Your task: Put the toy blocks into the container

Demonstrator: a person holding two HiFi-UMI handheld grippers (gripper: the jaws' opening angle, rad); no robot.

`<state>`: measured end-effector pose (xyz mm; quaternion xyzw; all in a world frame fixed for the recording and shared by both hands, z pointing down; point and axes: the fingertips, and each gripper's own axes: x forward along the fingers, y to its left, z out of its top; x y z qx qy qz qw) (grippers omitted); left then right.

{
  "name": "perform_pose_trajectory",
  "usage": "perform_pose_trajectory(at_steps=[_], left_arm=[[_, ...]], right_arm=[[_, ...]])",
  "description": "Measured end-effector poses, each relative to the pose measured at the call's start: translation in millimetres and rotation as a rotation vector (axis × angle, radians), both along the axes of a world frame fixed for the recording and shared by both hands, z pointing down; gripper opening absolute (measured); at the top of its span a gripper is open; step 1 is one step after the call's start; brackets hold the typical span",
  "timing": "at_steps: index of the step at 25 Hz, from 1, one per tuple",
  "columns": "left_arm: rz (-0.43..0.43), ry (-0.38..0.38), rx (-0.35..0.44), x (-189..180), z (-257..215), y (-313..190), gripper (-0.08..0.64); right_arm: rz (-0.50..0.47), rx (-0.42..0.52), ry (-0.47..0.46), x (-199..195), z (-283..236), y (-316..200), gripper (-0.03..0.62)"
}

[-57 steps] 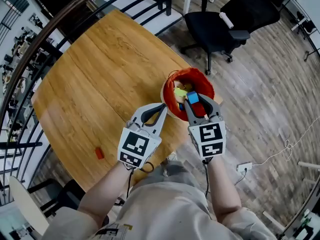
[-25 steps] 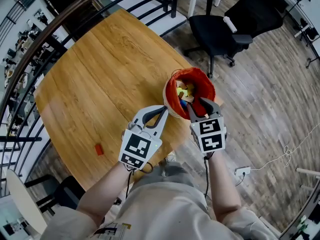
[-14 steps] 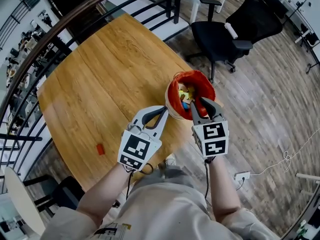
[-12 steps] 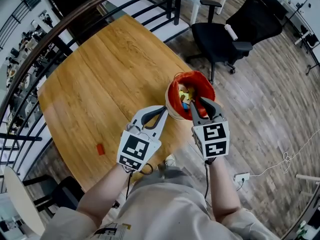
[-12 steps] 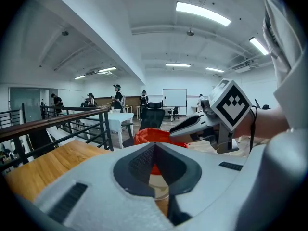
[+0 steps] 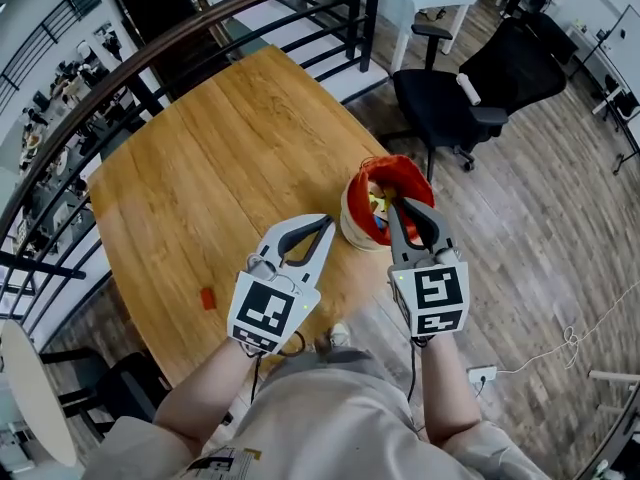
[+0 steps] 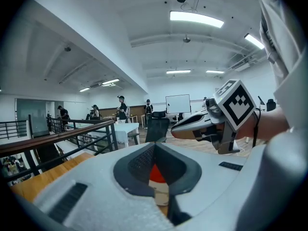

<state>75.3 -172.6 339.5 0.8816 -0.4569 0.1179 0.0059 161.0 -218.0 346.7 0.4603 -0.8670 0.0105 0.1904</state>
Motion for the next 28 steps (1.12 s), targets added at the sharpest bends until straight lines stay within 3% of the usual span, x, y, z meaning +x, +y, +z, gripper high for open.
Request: perform_pose_trajectory(at_steps=[8, 16, 28], left_arm=[[-0.062, 0.059, 0.074, -22, -61, 37, 0.012], [-0.134, 0.086, 0.159, -55, -105, 87, 0.012], [-0.331, 0.076, 0.201, -117, -114, 139, 0.012]], right_arm=[[-0.099, 0.118, -0.106, -22, -70, 44, 0.037], [-0.260, 0.236, -0.171, -59, -128, 108, 0.026], [-0.463, 0.238, -0.256, -108, -139, 159, 0.021]])
